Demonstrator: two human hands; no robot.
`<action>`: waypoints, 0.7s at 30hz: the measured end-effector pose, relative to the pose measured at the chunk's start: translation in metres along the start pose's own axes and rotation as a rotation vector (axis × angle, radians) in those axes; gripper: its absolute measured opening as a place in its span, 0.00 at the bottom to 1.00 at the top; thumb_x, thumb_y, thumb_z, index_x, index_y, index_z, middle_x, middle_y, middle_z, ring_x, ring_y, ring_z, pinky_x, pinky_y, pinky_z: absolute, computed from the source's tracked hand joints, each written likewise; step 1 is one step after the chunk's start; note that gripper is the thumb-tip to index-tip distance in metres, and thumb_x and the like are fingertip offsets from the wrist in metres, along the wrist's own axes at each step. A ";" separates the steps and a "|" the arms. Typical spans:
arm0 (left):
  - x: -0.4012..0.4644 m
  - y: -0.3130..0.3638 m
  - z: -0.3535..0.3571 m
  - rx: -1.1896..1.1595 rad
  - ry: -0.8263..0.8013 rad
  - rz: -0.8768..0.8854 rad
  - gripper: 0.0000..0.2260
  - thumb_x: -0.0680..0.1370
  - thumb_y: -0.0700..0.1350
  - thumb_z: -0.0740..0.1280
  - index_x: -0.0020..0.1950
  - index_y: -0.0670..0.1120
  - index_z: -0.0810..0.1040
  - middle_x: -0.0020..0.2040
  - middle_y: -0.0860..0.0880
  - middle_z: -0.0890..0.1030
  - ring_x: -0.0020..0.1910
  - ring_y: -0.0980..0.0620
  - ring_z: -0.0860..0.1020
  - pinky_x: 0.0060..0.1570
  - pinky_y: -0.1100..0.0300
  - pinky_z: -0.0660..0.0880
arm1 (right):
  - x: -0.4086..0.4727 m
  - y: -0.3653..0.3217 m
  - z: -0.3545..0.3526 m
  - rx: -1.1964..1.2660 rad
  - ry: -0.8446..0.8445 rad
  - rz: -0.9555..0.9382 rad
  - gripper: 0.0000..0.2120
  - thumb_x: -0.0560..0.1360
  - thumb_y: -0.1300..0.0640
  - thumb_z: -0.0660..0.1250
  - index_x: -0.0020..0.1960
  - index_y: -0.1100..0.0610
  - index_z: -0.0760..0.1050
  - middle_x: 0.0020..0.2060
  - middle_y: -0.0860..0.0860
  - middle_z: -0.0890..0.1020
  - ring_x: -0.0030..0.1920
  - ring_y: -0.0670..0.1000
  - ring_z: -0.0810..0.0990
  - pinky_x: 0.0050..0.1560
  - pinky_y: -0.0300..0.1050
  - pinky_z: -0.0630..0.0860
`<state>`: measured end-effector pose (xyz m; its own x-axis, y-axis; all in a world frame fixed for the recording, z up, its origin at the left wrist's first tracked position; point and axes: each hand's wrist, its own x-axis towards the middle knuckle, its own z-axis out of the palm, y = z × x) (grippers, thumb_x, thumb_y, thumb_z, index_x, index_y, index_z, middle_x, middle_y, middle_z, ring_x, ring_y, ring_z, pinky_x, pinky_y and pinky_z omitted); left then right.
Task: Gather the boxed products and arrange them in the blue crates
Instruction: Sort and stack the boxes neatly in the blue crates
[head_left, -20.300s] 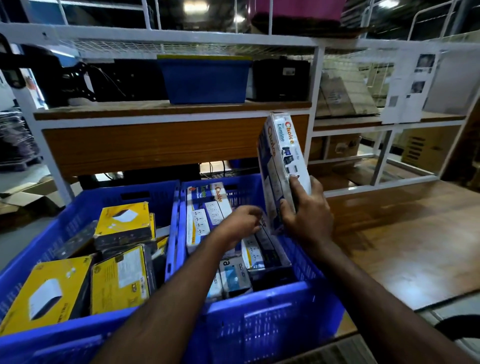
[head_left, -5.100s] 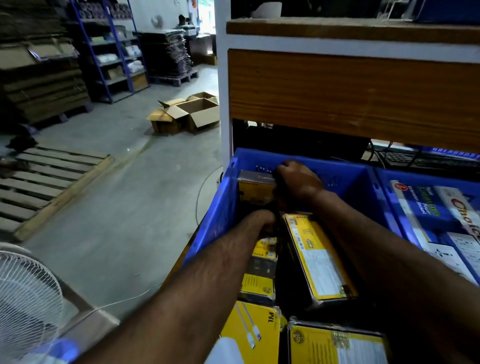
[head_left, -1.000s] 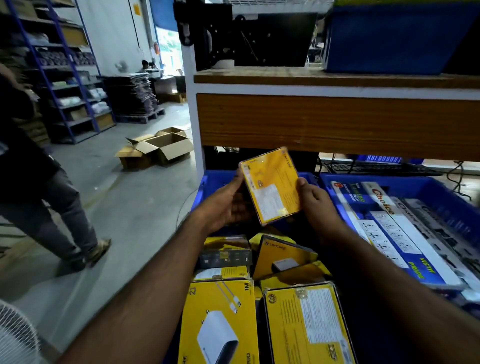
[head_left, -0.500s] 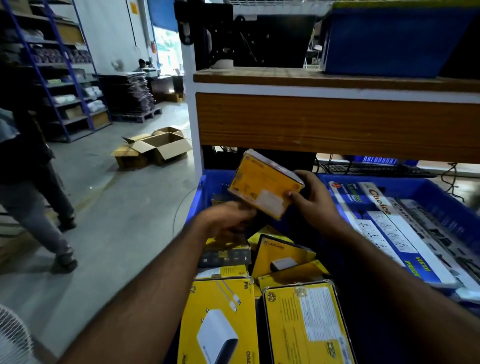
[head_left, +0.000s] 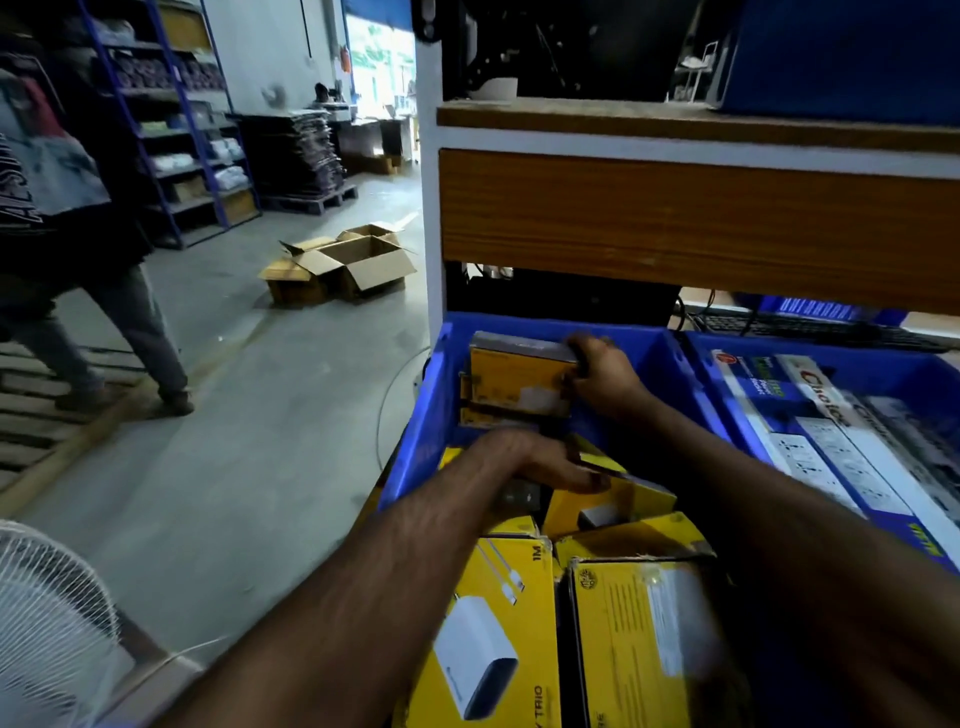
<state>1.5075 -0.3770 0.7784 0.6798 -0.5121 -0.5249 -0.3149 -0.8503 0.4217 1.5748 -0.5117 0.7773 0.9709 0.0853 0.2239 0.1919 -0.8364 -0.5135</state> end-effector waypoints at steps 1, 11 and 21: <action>0.004 -0.002 -0.001 0.039 -0.019 -0.034 0.30 0.77 0.66 0.60 0.73 0.49 0.67 0.72 0.48 0.70 0.67 0.46 0.70 0.63 0.55 0.66 | 0.004 0.000 0.004 0.001 0.002 0.009 0.19 0.73 0.61 0.69 0.63 0.57 0.71 0.56 0.59 0.76 0.56 0.59 0.77 0.54 0.47 0.75; 0.009 0.002 -0.004 0.177 -0.112 -0.090 0.30 0.78 0.62 0.63 0.73 0.45 0.67 0.69 0.46 0.71 0.59 0.47 0.73 0.53 0.58 0.69 | 0.028 0.005 0.033 -0.170 -0.106 0.085 0.22 0.71 0.51 0.73 0.60 0.56 0.70 0.57 0.58 0.75 0.57 0.59 0.75 0.52 0.48 0.71; 0.012 0.000 -0.004 0.247 -0.100 -0.089 0.31 0.75 0.65 0.64 0.70 0.46 0.71 0.64 0.47 0.76 0.57 0.47 0.76 0.59 0.54 0.74 | 0.018 -0.001 0.060 -0.257 -0.094 0.040 0.20 0.72 0.59 0.70 0.61 0.54 0.67 0.63 0.59 0.67 0.57 0.64 0.74 0.54 0.56 0.76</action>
<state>1.5185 -0.3825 0.7747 0.6469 -0.4331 -0.6277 -0.4172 -0.8900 0.1841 1.6003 -0.4772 0.7324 0.9883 0.0891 0.1240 0.1221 -0.9490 -0.2908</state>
